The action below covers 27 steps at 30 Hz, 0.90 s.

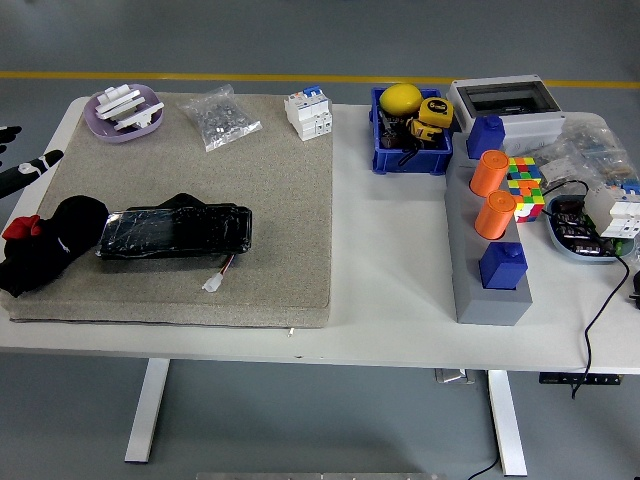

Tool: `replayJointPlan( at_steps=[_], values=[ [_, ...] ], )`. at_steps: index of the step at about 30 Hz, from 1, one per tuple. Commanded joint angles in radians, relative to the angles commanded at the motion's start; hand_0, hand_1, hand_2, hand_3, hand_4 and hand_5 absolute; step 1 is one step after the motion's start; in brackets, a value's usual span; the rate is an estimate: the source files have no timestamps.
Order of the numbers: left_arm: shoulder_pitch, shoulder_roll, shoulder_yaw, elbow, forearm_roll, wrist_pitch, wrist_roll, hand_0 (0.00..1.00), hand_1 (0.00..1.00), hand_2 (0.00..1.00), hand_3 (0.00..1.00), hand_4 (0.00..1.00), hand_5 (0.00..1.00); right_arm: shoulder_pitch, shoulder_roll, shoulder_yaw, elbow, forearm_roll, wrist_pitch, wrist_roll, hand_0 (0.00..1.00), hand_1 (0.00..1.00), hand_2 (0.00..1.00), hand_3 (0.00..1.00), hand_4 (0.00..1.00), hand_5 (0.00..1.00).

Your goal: Pick the rag up,wipe the panel,place it on the desk

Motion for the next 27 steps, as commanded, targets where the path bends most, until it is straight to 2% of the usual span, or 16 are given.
replayJointPlan(
  at_steps=[1,6,8,27],
  values=[
    [0.001,-0.005,-0.004,0.000,-0.007,0.003,-0.006,0.832,0.887,0.858,0.825,0.998,0.629,-0.001,0.001,0.001,0.000,0.000,0.000,0.000,0.741,0.543,0.659,0.626,0.998,0.616],
    [-0.006,-0.058,-0.049,-0.004,-0.034,0.018,-0.042,0.832,0.887,0.858,0.825,0.998,0.629,-0.009,0.005,-0.001,0.000,-0.001,0.000,0.000,0.741,0.543,0.659,0.626,0.998,0.616],
    [-0.011,-0.070,-0.054,-0.003,-0.044,0.024,-0.050,0.830,0.876,0.840,0.808,0.998,0.624,-0.011,0.005,-0.005,0.000,0.000,0.001,-0.001,0.741,0.542,0.659,0.625,0.998,0.617],
    [0.002,-0.083,-0.054,-0.002,-0.122,0.039,-0.080,0.814,0.861,0.820,0.790,0.998,0.613,0.010,0.016,0.002,0.003,-0.006,-0.010,0.001,0.741,0.542,0.659,0.625,0.998,0.617]
  ],
)
